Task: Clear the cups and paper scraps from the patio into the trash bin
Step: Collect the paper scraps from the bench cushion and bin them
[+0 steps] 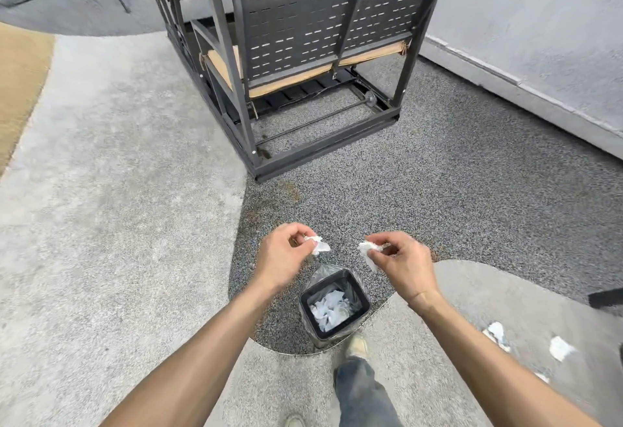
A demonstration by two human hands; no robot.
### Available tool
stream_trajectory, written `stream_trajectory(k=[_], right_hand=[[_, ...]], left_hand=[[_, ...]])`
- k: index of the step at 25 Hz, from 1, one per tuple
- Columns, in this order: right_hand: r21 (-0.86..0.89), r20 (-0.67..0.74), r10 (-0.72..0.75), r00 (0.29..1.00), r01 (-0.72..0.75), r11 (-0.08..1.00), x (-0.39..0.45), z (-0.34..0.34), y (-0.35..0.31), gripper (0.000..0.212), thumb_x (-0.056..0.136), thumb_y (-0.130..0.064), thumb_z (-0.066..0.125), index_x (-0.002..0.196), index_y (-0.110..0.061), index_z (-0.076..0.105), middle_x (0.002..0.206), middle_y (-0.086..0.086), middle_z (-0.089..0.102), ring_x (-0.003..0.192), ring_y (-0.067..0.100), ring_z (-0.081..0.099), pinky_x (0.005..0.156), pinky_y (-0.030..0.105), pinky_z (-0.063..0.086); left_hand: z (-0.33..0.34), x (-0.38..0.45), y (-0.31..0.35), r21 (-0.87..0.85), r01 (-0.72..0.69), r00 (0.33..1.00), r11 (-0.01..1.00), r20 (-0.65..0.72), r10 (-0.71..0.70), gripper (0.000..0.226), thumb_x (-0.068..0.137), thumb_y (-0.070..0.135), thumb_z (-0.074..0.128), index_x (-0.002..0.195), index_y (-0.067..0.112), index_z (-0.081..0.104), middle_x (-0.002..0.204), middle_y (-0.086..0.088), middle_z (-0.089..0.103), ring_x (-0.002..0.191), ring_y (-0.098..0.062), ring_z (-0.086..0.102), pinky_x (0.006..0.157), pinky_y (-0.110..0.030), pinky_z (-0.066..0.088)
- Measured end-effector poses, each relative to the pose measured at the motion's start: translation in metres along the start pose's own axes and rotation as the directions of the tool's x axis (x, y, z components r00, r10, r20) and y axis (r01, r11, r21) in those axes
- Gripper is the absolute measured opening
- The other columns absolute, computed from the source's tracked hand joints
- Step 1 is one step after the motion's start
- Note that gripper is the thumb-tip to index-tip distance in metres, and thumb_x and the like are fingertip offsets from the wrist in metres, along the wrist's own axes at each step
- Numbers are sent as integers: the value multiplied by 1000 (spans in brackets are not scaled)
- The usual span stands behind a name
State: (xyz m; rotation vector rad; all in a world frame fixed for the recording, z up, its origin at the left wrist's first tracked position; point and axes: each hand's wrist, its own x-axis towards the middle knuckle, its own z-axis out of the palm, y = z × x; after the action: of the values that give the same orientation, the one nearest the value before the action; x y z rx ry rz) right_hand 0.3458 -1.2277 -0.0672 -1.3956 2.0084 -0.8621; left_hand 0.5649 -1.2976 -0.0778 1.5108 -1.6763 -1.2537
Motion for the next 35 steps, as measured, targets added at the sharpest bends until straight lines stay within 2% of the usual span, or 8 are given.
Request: stream_trajectory(k=[9, 14, 17, 19, 22, 26, 30, 35], right_hand=[[-23, 158, -9, 987, 13, 1000, 141, -28, 27, 25, 83, -18, 73, 105, -29, 69, 99, -12, 63, 76, -5, 60, 64, 7, 46], [-43, 274, 31, 961, -20, 999, 186, -1, 60, 26, 83, -15, 72, 103, -30, 69, 98, -16, 62, 74, -6, 61, 64, 8, 50], [-86, 344, 99, 934, -74, 994, 191, 34, 91, 24, 83, -17, 72, 105, -29, 70, 101, -13, 65, 74, -5, 61, 66, 13, 52], [-130, 378, 169, 910, -129, 983, 191, 59, 113, 25, 84, -18, 71, 107, -28, 69, 101, -14, 64, 67, -8, 60, 55, 9, 48], [-157, 401, 285, 871, -241, 958, 190, 105, 152, 25, 83, -15, 72, 104, -28, 70, 99, -13, 67, 56, -7, 61, 46, 6, 42], [-191, 346, 470, 812, -430, 883, 175, 165, 214, 22, 80, -15, 72, 96, -29, 72, 94, -8, 72, 77, 8, 65, 71, 21, 49], [-282, 335, 583, 740, -512, 811, 154, 236, 288, 24, 79, -18, 71, 102, -24, 72, 96, -5, 73, 89, 14, 67, 83, 23, 50], [-368, 308, 629, 714, -520, 771, 145, 306, 371, 24, 81, -17, 69, 104, -24, 72, 98, -5, 74, 83, 13, 65, 75, 15, 44]], left_hand=[[51, 107, 19, 59, 123, 992, 991, -45, -120, 14, 87, 23, 71, 91, 36, 66, 85, 7, 67, 51, 3, 49, 41, -11, 35], [78, 141, -13, 67, 254, 967, 965, -36, -252, 13, 89, 22, 68, 91, 34, 64, 84, 6, 67, 50, 3, 51, 45, -14, 38], [87, 149, -50, 115, 335, 942, 935, -17, -335, 10, 90, 23, 65, 89, 32, 61, 83, 8, 65, 48, 10, 51, 42, -8, 37], [93, 152, -80, 153, 364, 930, 919, 4, -369, 9, 90, 23, 65, 88, 30, 59, 83, 8, 65, 50, 8, 53, 46, -10, 41], [106, 160, -133, 204, 436, 887, 876, 67, -457, 8, 92, 21, 64, 88, 24, 58, 84, 9, 63, 72, -2, 60, 65, -20, 51], [138, 160, -214, 299, 487, 832, 821, 126, -540, 15, 90, 19, 65, 81, 25, 55, 76, 9, 59, 71, -10, 57, 62, -23, 42], [182, 153, -300, 440, 516, 729, 734, 223, -647, 6, 91, 23, 62, 86, 24, 59, 87, 0, 69, 83, -22, 66, 79, -34, 53], [240, 155, -383, 494, 571, 643, 655, 226, -731, 4, 90, 25, 59, 86, 26, 57, 99, -7, 70, 95, -28, 65, 87, -38, 52]])
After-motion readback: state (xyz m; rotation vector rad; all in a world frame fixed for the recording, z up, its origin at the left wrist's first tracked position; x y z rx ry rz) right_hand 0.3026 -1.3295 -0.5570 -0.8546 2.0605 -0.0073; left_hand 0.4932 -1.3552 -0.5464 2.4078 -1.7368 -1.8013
